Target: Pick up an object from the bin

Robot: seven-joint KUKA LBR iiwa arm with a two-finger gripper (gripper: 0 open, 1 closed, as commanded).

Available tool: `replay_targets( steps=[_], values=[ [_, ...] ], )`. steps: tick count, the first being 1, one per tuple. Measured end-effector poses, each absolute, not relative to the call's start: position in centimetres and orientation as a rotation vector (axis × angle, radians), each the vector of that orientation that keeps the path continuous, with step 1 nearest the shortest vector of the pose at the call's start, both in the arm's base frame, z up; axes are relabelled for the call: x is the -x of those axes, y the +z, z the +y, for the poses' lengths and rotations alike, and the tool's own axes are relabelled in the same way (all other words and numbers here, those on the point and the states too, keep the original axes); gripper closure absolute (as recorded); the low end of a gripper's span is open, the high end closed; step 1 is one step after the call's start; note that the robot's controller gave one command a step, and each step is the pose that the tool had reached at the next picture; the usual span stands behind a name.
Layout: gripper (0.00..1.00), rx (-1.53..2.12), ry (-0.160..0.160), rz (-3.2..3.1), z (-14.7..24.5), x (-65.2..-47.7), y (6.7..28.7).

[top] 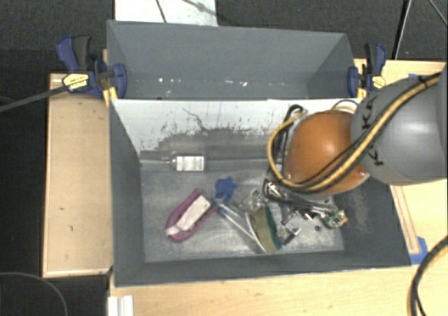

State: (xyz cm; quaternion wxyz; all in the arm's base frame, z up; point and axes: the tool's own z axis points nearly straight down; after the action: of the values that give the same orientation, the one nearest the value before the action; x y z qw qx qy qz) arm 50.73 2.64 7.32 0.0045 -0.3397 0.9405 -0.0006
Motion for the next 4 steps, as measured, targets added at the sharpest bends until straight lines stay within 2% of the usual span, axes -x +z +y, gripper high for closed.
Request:
replay_targets(
  steps=[1, 2, 3, 4],
  values=[
    [0.0, 1.787, -0.007, 2.578, 4.8, -53.5, 7.3],
    [0.0, 1.636, -0.01, 2.66, 12.2, -50.6, 7.5],
    [1.0, 1.627, -0.009, 2.664, 12.1, -50.7, 7.6],
    [1.0, 1.633, 0.0, 2.678, 11.3, -51.5, 8.2]
  ],
)
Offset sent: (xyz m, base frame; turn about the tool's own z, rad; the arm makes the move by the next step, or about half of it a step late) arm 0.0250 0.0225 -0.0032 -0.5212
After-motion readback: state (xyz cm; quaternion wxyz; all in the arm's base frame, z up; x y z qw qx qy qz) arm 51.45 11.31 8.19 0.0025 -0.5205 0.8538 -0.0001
